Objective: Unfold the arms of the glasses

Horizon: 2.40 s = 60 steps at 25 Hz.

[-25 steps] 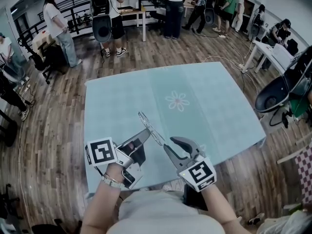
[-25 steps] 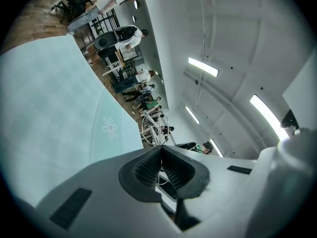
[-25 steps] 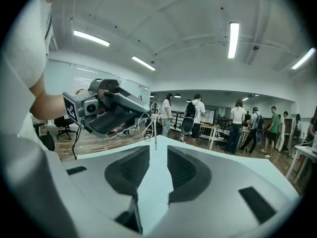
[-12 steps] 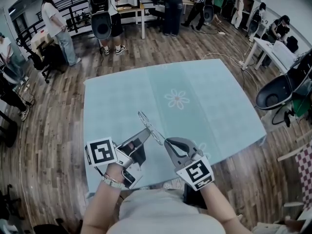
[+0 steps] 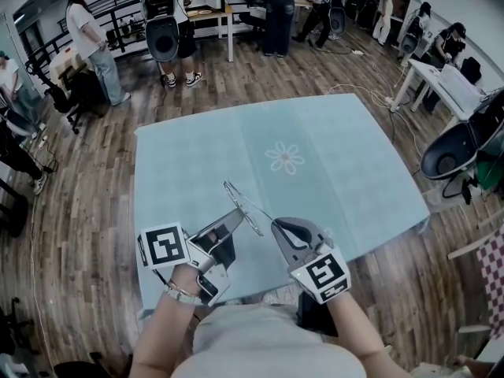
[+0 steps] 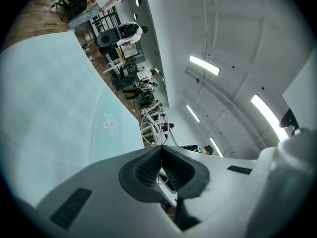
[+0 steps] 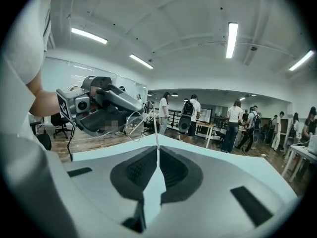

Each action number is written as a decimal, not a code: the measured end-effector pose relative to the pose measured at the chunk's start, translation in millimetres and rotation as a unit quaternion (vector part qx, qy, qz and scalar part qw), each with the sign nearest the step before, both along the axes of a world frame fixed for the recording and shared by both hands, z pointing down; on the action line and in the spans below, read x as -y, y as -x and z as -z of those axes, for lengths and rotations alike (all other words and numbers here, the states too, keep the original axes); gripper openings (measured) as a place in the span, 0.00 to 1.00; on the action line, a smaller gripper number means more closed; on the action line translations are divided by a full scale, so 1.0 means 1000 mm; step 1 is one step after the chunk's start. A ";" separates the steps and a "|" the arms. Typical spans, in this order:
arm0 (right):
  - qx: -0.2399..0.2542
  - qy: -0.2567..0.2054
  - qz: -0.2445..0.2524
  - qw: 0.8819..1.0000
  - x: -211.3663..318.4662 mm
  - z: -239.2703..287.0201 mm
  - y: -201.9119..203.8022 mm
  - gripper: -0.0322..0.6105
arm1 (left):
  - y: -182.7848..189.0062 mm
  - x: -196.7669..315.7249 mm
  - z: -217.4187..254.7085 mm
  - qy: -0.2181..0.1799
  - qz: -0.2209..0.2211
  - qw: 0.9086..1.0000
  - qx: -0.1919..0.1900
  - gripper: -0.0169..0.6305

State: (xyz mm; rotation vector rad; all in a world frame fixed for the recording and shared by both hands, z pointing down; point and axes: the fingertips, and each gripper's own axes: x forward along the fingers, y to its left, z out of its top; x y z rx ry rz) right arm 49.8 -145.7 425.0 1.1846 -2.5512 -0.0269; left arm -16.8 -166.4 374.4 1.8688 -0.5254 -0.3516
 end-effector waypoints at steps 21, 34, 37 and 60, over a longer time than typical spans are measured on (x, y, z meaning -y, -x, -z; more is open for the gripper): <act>0.012 -0.011 -0.052 0.998 0.023 0.006 -0.035 0.08 | -0.007 -0.017 -0.007 0.007 -0.020 1.000 0.009 0.04; 0.014 -0.023 -0.074 0.997 0.036 0.018 -0.049 0.08 | -0.013 -0.029 -0.006 0.022 -0.030 0.999 -0.006 0.04; 0.018 -0.022 -0.077 0.997 0.042 0.021 -0.052 0.08 | -0.014 -0.028 -0.004 0.017 -0.033 0.999 0.000 0.04; 0.031 -0.037 -0.105 0.993 0.063 0.030 -0.056 0.08 | -0.024 -0.054 -0.015 0.032 -0.078 0.996 0.000 0.04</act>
